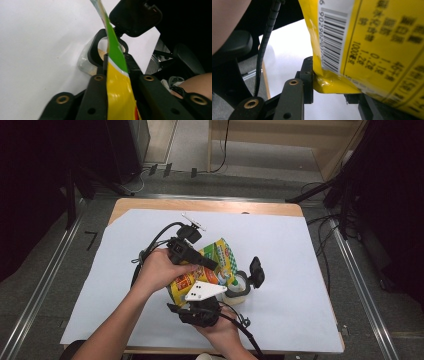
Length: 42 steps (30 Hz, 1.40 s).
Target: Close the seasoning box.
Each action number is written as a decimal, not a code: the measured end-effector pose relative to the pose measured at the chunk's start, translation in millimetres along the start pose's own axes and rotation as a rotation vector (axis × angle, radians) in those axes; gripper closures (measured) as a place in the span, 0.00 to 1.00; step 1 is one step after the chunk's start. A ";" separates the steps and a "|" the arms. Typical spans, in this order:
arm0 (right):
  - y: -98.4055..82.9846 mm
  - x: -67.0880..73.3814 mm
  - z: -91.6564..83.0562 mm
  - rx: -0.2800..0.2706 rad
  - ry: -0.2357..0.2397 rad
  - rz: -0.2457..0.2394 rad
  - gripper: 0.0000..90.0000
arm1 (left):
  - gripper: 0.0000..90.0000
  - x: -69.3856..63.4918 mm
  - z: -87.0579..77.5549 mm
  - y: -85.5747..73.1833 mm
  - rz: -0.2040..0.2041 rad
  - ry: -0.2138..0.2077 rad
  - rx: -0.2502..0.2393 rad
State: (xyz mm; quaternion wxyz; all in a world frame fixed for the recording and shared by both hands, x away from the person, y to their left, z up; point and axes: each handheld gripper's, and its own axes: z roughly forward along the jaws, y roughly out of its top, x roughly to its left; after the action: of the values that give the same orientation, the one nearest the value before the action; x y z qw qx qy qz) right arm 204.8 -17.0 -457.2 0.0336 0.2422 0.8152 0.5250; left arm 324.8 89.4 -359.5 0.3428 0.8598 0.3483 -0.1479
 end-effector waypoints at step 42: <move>-2.1 9.5 2.3 0.006 -0.042 -0.043 0.76 | 0.98 -8.6 -4.3 -3.6 0.047 0.055 -0.008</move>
State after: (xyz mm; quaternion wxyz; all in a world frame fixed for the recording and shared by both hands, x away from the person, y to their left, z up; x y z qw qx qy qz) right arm 196.4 -11.6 -458.2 0.0612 0.2360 0.8209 0.5165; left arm 316.2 90.0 -353.9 0.3398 0.8701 0.3381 -0.1146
